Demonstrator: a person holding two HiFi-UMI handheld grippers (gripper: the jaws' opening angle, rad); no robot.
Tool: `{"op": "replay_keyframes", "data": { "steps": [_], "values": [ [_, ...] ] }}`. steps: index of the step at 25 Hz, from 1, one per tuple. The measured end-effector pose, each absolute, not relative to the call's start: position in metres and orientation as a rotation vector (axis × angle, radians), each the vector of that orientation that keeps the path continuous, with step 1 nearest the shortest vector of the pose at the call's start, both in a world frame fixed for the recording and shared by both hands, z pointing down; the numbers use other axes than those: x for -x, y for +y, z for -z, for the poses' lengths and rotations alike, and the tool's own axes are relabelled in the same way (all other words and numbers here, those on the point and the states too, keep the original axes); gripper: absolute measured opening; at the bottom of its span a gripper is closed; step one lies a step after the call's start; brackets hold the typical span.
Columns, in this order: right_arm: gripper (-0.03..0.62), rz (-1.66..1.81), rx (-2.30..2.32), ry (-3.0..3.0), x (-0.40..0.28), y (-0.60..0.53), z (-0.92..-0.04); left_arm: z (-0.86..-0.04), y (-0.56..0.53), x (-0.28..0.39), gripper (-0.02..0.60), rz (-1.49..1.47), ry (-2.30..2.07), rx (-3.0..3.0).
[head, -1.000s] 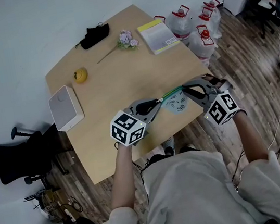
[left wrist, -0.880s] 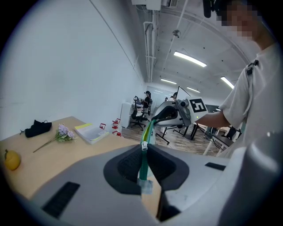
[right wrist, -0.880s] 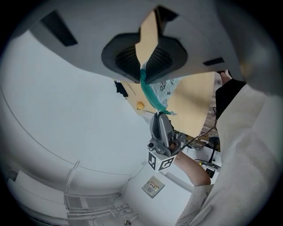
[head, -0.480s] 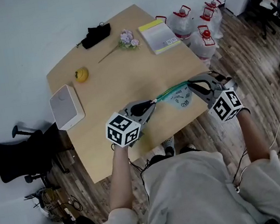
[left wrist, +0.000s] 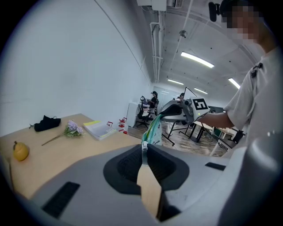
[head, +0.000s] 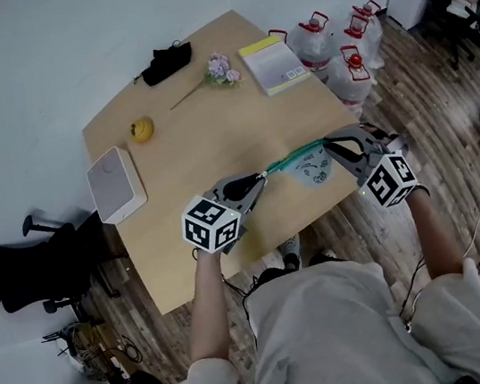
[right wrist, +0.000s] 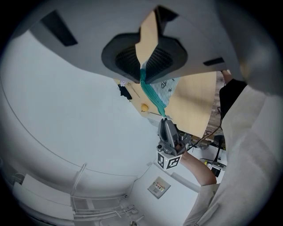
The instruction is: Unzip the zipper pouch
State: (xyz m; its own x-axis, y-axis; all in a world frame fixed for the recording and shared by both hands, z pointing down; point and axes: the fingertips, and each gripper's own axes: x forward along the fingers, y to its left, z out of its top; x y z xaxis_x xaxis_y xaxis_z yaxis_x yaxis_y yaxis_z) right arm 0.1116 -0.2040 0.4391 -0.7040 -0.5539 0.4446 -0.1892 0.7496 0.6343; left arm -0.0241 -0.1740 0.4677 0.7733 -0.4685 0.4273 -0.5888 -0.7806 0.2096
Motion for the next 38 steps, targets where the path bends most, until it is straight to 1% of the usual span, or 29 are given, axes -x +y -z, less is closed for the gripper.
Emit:
{"op": "replay_keyframes", "data": {
  "steps": [6,26,38],
  "values": [
    [0.046,0.761,-0.603,-2.315,-0.106,-0.211,-0.426,-0.47,-0.188,0.026,0.051,-0.547,-0.904,-2.611],
    [0.046,0.701,-0.702,-2.357,-0.123,-0.202,-0.42,-0.463,-0.185,0.015,0.052,-0.475,-0.963,-2.598],
    [0.046,0.569,-0.815,-2.435,-0.157,-0.186,-0.418,-0.464,-0.169,0.005,0.055,-0.448,-1.004,-2.576]
  ]
}}
